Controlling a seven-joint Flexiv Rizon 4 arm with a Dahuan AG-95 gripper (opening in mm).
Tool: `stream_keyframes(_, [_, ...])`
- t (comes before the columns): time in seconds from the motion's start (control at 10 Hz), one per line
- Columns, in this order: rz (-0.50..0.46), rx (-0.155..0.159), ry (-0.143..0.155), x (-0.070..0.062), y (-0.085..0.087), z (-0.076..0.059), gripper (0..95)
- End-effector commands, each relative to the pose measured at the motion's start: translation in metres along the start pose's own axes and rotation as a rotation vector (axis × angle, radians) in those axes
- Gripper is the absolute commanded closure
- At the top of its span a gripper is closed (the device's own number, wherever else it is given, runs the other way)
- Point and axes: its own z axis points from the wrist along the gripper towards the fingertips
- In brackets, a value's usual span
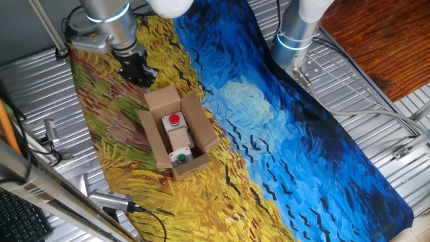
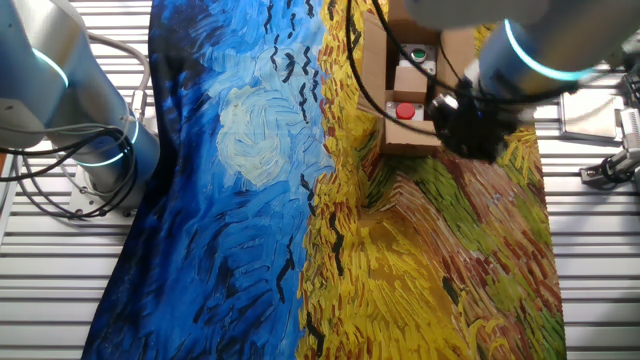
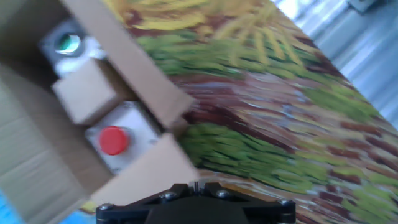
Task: Open a box
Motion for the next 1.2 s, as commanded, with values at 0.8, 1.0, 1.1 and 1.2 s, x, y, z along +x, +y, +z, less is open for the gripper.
stream_keyframes(0.8, [0.094,0.027,0.047,0.023,-0.066,0.027,95.0])
stream_keyframes(1.0, [0.079,0.022,0.042,0.017,-0.077,0.045,95.0])
stream_keyframes(1.1, [0.08,0.022,0.042,0.015,-0.081,0.052,95.0])
stream_keyframes(1.2, [0.081,0.026,0.039,0.014,-0.085,0.06,95.0])
